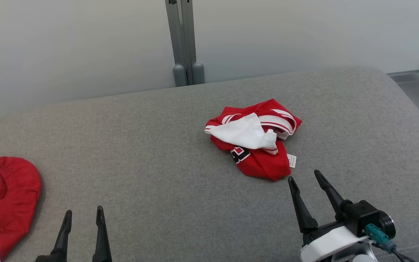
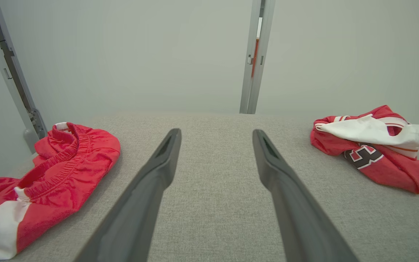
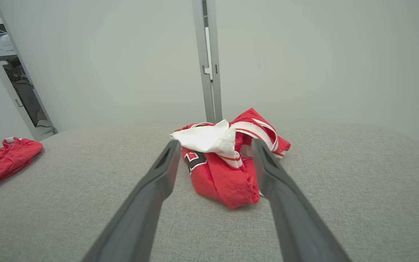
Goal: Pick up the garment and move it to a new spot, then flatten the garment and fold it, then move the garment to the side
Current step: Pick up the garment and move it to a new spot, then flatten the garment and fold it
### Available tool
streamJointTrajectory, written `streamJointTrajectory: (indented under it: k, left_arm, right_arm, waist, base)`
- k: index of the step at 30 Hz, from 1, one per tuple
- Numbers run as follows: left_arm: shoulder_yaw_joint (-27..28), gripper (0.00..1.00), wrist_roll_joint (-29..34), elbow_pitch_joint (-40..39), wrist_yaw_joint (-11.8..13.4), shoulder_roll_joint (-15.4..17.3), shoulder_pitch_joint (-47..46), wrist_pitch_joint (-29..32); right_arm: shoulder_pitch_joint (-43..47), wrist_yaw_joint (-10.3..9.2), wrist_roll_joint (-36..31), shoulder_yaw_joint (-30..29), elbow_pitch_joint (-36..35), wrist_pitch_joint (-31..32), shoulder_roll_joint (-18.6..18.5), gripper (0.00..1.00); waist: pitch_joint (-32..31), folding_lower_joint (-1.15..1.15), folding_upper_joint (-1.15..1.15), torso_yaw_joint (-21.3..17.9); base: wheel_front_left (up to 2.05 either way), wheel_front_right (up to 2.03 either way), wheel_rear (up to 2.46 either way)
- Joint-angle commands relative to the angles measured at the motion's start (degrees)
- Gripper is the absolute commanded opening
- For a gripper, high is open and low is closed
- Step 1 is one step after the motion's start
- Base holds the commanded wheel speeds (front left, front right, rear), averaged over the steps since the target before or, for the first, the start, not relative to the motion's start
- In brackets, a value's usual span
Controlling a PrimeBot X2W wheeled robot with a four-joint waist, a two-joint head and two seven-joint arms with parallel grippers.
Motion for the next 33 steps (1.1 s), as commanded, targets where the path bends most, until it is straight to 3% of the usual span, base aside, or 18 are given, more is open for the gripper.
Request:
streamJointTrajectory:
  k: [1, 33]
  left_arm:
    - [-0.04, 1.00, -0.71, 0.29, -0.03, -0.02, 0.36, -0.02]
    - [-0.84, 1.00, -0.62, 3.34, 0.02, -0.03, -2.92, -0.02]
  right_arm:
    - [0.22, -0.07, -0.23, -0.27, -0.02, -0.02, -0.15, 1.00]
    - [-0.08, -0.06, 0.13, -0.91, 0.61, -0.01, -0.15, 1.00]
  waist:
    - [0.13, 0.00, 0.00, -0.05]
    - [0.62, 0.00, 0.00, -0.34]
  base:
    - [0.00, 0.00, 0.00]
    - [0.00, 0.00, 0.00]
